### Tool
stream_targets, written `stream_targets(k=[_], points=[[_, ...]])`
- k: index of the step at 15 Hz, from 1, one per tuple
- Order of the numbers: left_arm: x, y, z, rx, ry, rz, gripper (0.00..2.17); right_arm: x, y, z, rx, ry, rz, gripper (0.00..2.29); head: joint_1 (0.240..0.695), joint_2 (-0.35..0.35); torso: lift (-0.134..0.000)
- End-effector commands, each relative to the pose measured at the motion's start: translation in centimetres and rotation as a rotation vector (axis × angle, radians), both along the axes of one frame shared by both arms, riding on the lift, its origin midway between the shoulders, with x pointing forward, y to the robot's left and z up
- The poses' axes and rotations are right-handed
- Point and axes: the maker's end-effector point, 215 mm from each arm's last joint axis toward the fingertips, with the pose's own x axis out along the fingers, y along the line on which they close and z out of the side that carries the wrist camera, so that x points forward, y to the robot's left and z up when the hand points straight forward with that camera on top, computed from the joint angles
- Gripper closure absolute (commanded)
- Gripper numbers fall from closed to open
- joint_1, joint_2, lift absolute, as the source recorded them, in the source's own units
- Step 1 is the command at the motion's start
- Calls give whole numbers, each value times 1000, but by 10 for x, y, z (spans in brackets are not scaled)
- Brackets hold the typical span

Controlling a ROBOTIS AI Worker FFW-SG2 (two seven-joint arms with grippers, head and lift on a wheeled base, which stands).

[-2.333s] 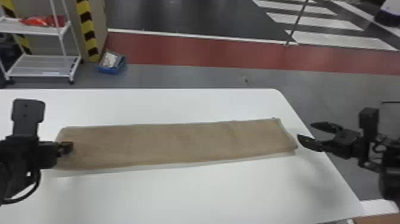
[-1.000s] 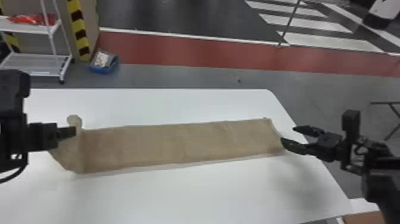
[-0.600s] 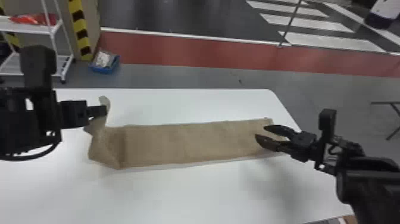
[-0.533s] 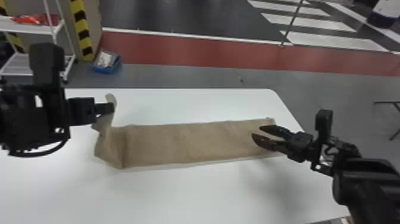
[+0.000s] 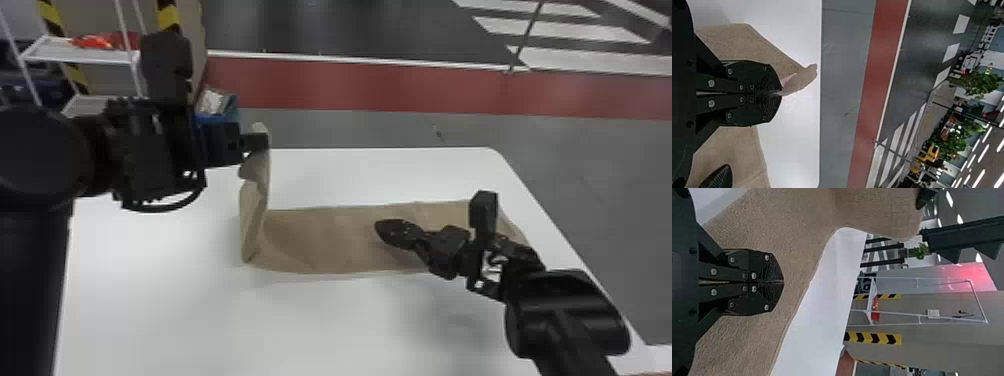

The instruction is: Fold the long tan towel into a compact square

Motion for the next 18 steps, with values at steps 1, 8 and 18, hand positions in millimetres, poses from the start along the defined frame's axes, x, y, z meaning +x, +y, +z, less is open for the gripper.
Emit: stream_targets(k=[1, 8, 18], points=[[5, -5, 28, -42, -35, -14, 1889, 3, 27, -3, 4, -10, 25, 1690, 695, -100, -125], [3, -11, 77, -152, -86, -64, 1889, 3, 115, -9, 26, 3, 113, 1690, 668, -39, -125], [4, 0, 88, -160, -104, -64, 1889, -7, 231, 20, 168, 34, 252, 1690, 647, 98, -125]])
